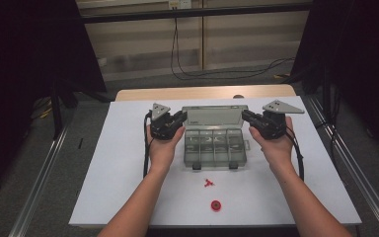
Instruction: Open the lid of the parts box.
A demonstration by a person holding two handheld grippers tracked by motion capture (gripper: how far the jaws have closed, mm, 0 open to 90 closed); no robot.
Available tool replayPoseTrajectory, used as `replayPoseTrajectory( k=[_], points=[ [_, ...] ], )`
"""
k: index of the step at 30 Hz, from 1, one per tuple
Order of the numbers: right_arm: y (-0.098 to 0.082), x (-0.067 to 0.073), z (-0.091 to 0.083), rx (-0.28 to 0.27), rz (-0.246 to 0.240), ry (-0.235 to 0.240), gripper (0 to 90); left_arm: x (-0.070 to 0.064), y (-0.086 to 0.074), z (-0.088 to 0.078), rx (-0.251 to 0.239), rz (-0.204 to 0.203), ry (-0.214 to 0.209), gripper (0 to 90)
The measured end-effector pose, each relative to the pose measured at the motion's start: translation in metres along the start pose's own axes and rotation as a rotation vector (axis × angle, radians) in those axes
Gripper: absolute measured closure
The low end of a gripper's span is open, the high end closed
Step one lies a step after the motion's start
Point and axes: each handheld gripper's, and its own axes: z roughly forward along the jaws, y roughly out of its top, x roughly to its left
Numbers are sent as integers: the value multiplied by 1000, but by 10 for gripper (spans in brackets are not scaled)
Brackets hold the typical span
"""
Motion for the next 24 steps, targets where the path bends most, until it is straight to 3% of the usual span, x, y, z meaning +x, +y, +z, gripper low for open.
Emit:
replayPoseTrajectory(
  k=[1, 3, 6, 18, 21, 24],
  points=[
    [-4, -1, -1, -1, -9, -42, 712, 0, 0, 0, -5, -3, 1, 778],
    [-7, -4, 0, 0, 16, -64, 627, 2, 0, -1, -10, -12, -1, 772],
    [-12, -7, 4, 10, 23, -88, 581, 4, 0, 0, -14, -19, -6, 774],
    [-21, -9, 28, 43, 45, -124, 748, 4, -1, 4, -8, -22, -4, 811],
    [-24, -6, 36, 68, 50, -169, 863, 5, -3, 9, -1, -25, 4, 814],
    [-24, -7, 38, 66, 81, -183, 872, 6, -6, 13, 13, -27, 12, 817]
  ],
)
